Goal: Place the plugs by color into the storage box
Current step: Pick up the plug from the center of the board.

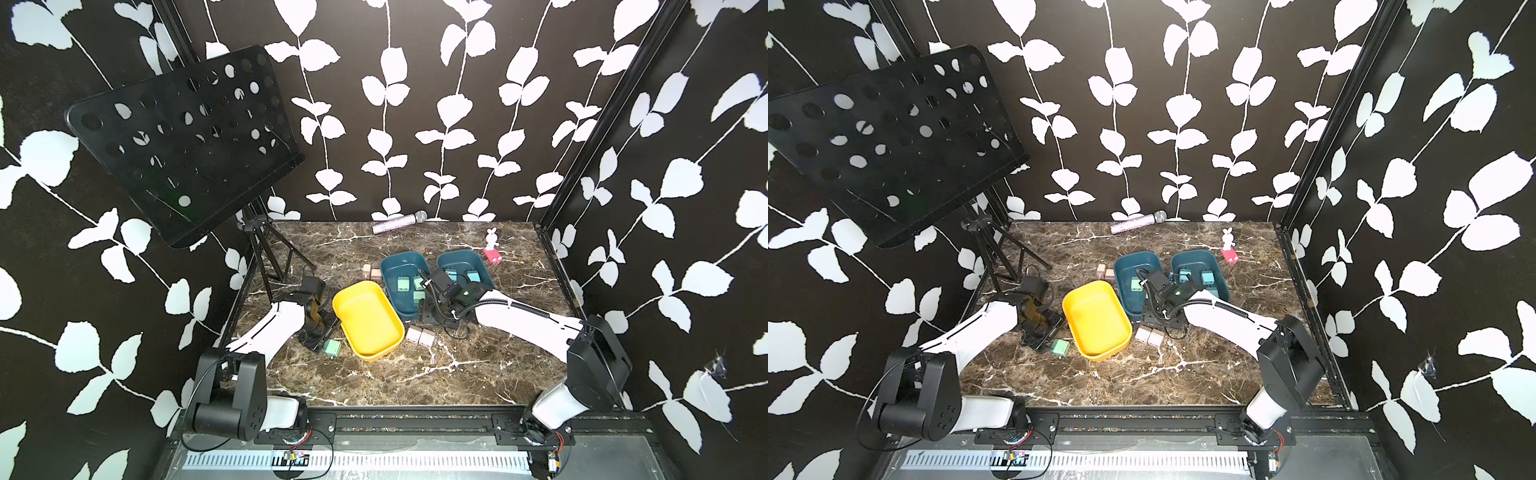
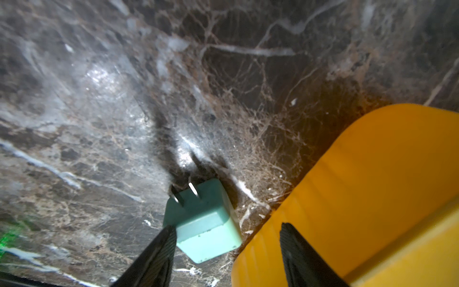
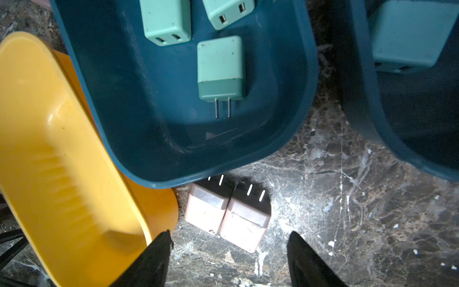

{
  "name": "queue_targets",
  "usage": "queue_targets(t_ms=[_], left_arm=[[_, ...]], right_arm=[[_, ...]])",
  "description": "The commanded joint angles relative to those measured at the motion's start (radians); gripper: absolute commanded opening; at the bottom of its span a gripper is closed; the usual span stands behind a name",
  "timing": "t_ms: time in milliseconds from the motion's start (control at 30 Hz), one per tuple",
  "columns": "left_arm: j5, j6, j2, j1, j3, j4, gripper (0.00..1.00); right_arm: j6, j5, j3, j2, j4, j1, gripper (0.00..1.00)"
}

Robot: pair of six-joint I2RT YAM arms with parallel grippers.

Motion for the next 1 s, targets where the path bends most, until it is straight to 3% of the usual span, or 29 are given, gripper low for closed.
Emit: queue_targets(t_ms=[0, 367, 967], left_arm=[[0.018, -0.016, 0.024, -0.007, -0.048, -0.055, 0.68], [0.026, -0.017, -0.069, -0.011, 0.031, -0.21, 0.67], [0.074, -0.154, 0.017, -0.087, -0.017, -0.064, 0.67]], right_arm=[[0.026, 0.027, -0.018, -0.029, -0.004, 0.008, 0.72], [0.066, 0.048, -0.056, -0.048, 0.025, 0.021, 0.72], [0.082, 0.064, -0.06, -0.048, 0.01, 0.038, 0.72]])
